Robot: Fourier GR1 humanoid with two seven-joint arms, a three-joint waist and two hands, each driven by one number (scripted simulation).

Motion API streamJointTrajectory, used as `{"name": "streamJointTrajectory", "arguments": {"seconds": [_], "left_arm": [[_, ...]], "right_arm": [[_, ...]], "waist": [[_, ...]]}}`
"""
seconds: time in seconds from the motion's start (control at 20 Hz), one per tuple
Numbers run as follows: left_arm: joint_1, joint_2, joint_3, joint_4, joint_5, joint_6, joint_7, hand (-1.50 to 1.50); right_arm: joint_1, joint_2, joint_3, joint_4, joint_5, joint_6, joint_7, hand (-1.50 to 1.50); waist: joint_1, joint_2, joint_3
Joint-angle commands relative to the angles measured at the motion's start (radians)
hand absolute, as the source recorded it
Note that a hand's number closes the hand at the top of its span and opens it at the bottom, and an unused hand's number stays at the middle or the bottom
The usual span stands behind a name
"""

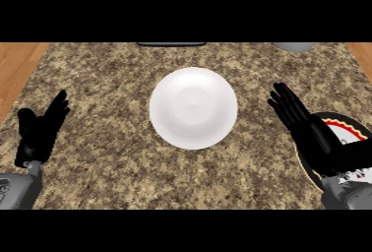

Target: Pick the sweet potato from the plate and place it in the plate

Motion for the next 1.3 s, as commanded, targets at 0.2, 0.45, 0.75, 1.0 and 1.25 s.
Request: {"name": "streamJointTrajectory", "arguments": {"seconds": [0.2, 0.45, 0.75, 1.0, 1.25], "left_arm": [[0.091, 0.074, 0.004, -0.078, -0.117, 0.038, -0.166, 0.0], [0.17, 0.063, -0.02, -0.097, -0.122, 0.019, -0.222, 0.0], [0.261, 0.023, -0.025, -0.139, -0.157, 0.056, -0.293, 0.0], [0.287, -0.007, -0.015, -0.155, -0.181, 0.054, -0.314, 0.0], [0.271, 0.011, -0.01, -0.174, -0.168, 0.031, -0.279, 0.0]], "right_arm": [[0.02, 0.062, -0.393, 0.055, -0.201, -0.166, -0.101, -1.5], [0.108, 0.022, -0.466, 0.118, 0.118, -0.528, -0.243, -1.5], [0.284, 0.263, -0.456, -0.087, 0.153, -0.656, -0.472, -1.5], [0.444, 0.165, -0.304, -0.226, 0.249, -0.594, -0.273, -1.5], [0.517, -0.106, -0.323, -0.233, 0.314, -0.532, 0.015, -1.5]], "waist": [[-0.022, -0.01, -0.015], [-0.027, -0.011, -0.021], [-0.026, -0.007, -0.019], [-0.02, -0.004, -0.02], [-0.013, 0.001, -0.022]]}}
